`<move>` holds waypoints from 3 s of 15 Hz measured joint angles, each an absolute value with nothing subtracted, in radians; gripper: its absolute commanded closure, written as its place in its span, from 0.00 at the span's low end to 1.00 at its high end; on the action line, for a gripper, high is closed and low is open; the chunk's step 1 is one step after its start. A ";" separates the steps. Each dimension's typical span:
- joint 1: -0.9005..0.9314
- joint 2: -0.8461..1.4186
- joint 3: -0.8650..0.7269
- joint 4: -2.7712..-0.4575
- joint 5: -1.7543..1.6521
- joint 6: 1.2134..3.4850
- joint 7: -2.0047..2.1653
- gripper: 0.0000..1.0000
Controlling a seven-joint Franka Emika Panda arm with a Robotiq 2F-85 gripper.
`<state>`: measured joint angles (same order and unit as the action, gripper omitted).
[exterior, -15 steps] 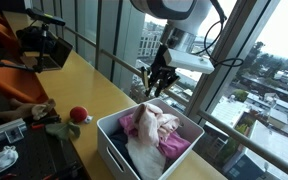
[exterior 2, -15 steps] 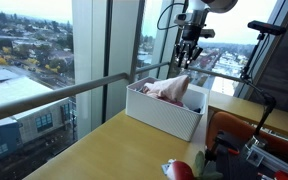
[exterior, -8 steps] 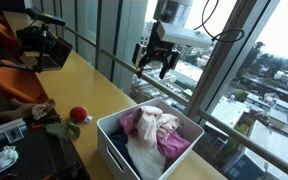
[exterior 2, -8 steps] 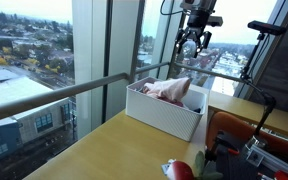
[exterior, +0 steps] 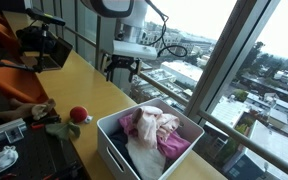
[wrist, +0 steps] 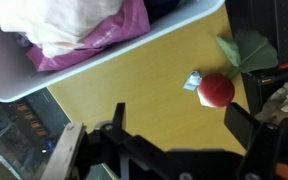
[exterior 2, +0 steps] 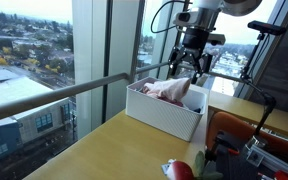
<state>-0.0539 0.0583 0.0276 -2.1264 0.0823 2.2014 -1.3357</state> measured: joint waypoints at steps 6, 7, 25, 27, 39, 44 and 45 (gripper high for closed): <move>0.069 0.052 0.104 -2.305 0.082 2.357 -1.078 0.00; 0.085 0.052 0.116 -2.326 0.082 2.376 -1.039 0.00; 0.139 0.149 0.160 -2.436 0.081 2.529 -0.837 0.00; 0.139 0.196 0.160 -2.435 0.075 2.567 -0.832 0.00; 0.127 0.411 0.160 -2.387 -0.028 2.657 -0.750 0.28; 0.113 0.447 0.160 -2.346 -0.056 2.657 -0.731 0.66; 0.107 0.448 0.160 -2.341 -0.056 2.657 -0.731 0.72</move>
